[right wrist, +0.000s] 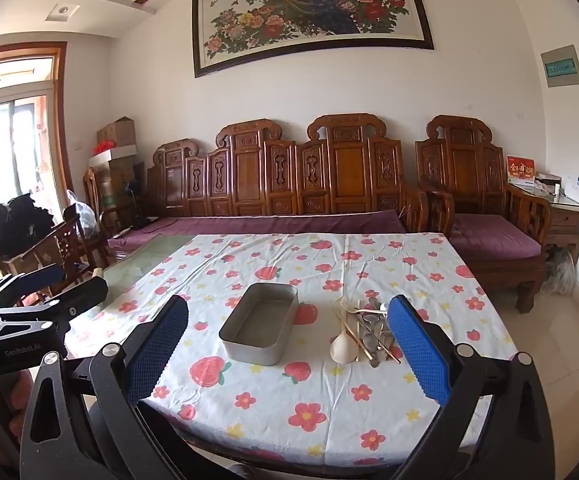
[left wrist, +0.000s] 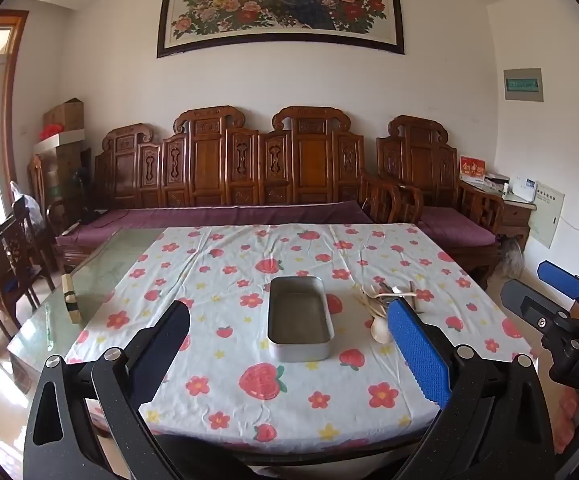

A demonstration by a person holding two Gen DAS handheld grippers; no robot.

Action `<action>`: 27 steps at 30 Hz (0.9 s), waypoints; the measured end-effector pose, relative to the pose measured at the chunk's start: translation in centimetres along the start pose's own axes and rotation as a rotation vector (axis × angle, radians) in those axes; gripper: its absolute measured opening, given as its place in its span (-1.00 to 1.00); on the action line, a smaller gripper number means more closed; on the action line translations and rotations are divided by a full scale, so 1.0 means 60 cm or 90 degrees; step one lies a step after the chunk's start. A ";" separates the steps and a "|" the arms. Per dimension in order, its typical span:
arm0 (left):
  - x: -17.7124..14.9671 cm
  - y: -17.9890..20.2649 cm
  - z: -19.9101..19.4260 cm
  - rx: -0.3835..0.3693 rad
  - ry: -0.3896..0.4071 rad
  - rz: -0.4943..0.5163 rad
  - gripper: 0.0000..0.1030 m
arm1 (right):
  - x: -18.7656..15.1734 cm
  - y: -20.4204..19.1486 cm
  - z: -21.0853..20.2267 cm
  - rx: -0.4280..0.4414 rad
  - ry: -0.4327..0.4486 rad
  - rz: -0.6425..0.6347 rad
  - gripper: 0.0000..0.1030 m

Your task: Organize utensils

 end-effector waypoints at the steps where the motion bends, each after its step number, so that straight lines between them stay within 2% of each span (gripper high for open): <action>1: 0.000 0.000 0.000 0.000 0.000 0.001 0.86 | 0.000 0.000 0.000 0.000 0.000 0.000 0.95; 27: -0.001 0.000 0.000 0.002 -0.002 0.005 0.86 | 0.001 0.002 -0.002 -0.001 0.001 0.001 0.95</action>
Point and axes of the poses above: each gripper's, at about its wrist camera, not at the fingertips, and z roughly the way its jaws point, y to its right, x to its top, the point moved 7 cm from there along z, roughly the way its jaws point, and after that the axes turned 4 degrees about x, right-handed, at the moved point
